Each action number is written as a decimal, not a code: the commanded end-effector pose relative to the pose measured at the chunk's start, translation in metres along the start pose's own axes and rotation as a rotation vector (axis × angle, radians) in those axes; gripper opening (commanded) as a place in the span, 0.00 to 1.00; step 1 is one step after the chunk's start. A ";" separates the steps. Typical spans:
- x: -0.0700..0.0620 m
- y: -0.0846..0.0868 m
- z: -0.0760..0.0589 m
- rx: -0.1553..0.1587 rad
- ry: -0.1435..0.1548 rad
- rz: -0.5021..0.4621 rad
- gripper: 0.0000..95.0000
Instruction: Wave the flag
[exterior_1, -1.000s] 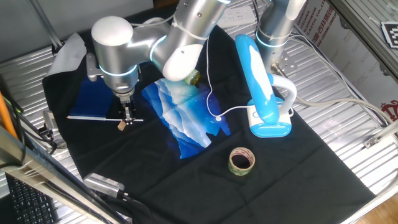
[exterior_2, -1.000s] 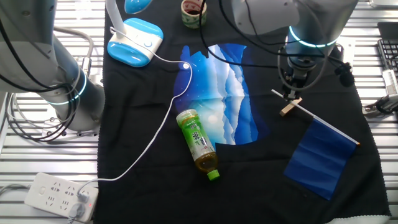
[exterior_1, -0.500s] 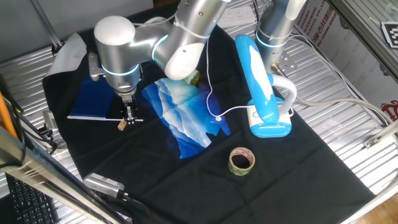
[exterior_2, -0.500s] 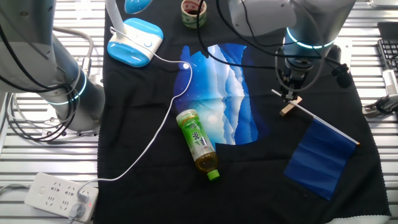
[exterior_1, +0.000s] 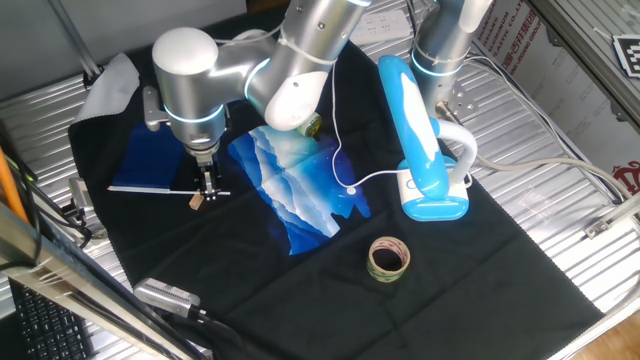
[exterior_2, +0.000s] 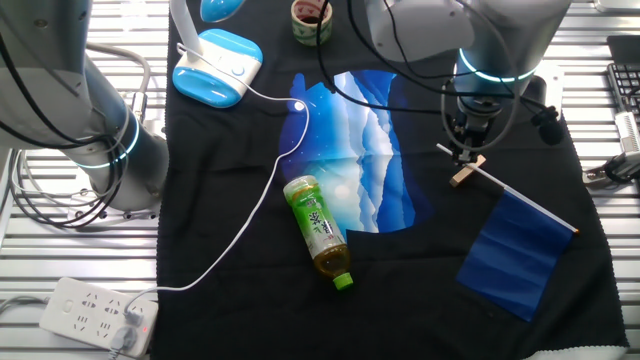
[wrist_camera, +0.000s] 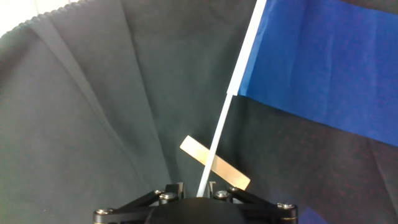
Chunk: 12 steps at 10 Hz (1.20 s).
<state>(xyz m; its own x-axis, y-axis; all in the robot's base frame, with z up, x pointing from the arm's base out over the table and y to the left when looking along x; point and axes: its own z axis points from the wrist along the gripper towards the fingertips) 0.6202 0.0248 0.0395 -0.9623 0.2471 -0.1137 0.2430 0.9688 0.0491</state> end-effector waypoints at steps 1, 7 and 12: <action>0.001 0.000 0.001 -0.001 0.000 -0.001 0.20; 0.001 -0.001 0.006 -0.001 -0.003 -0.003 0.20; 0.002 -0.001 0.008 -0.004 -0.005 -0.004 0.20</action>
<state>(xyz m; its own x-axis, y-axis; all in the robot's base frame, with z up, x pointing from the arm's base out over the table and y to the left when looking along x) 0.6195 0.0238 0.0317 -0.9625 0.2431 -0.1203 0.2384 0.9698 0.0520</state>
